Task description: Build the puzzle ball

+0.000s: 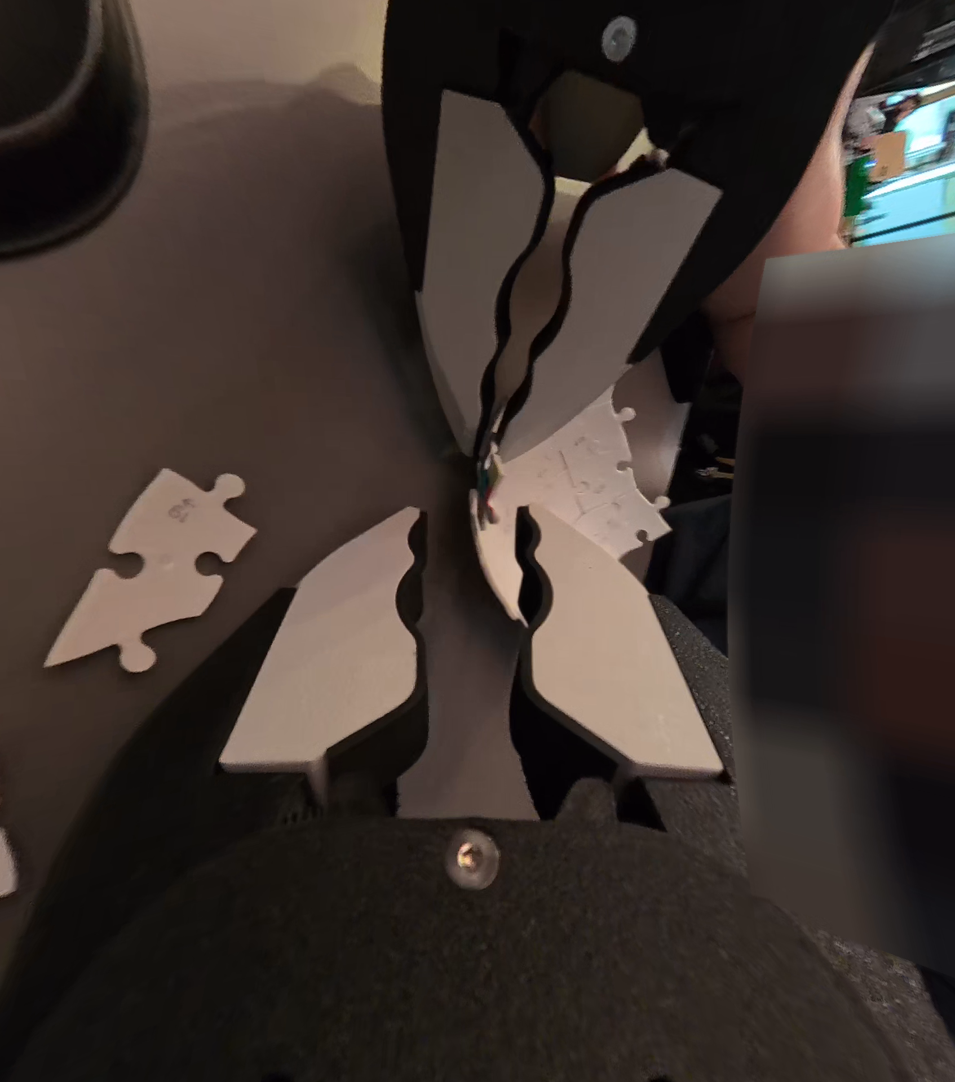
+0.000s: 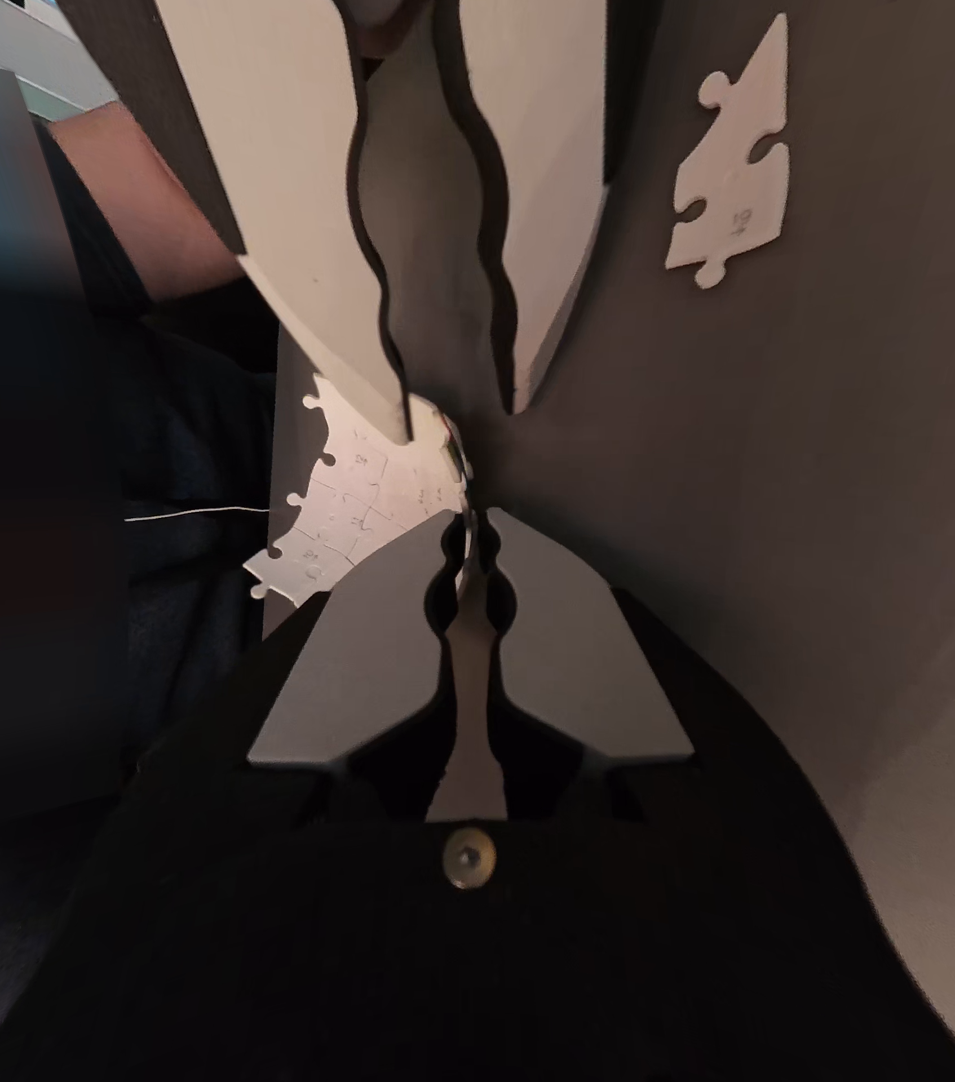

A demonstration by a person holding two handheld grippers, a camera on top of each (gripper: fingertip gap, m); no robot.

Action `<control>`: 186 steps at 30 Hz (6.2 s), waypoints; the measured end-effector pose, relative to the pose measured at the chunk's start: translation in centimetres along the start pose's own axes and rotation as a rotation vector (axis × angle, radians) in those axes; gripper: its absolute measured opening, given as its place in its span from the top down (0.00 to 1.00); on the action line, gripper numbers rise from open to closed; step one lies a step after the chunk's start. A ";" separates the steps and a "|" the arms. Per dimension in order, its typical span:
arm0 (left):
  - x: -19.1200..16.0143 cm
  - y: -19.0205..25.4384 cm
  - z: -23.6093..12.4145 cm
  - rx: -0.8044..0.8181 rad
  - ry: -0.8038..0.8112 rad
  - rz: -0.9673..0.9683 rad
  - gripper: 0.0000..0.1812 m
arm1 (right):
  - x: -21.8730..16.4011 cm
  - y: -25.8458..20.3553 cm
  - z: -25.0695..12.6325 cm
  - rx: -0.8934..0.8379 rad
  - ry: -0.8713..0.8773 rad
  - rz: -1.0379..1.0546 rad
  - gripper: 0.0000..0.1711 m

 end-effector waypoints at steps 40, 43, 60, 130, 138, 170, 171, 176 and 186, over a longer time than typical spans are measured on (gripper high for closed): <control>-0.4 -0.3 1.9 -0.027 -0.080 0.021 0.99 | 0.1 0.2 -0.9 -0.015 0.062 0.043 0.98; -0.4 -0.4 2.0 -0.022 -0.084 0.015 0.99 | 0.0 0.4 -0.6 0.007 0.074 0.091 0.98; -0.5 -0.5 2.0 -0.020 -0.094 0.029 0.99 | -0.1 0.5 -0.4 -0.009 0.085 0.068 0.98; -0.4 -0.1 2.2 0.137 -0.114 0.041 0.97 | -0.9 0.3 -0.6 -0.254 0.021 -0.093 0.91; -0.5 -0.1 2.3 0.067 -0.114 -0.010 0.98 | -1.1 0.1 -0.2 -0.162 0.013 -0.043 0.95; 0.4 -0.6 1.3 -0.072 -0.046 -0.072 0.98 | -0.9 -1.3 -1.2 -0.307 -0.029 -0.230 0.99; 0.4 -0.7 1.3 -0.071 -0.050 -0.071 0.98 | -1.3 -1.1 -1.0 -0.322 -0.059 -0.234 0.99; 0.1 -0.7 1.3 -0.083 -0.067 -0.084 0.96 | -1.4 -1.3 -2.3 -0.362 -0.004 -0.265 0.98; 0.6 -0.1 -1.5 -0.068 0.067 -0.041 0.88 | -3.4 -2.3 -3.5 -0.154 0.087 -0.222 0.88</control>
Point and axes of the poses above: each gripper's, where its closed fingertips meet, z out along the fingers, x out of its top, y = z × x across the jaws, the point moved 3 cm from there along -z, back along the fingers, and after that the axes turned 6 degrees about -y, right-handed, at the moved point
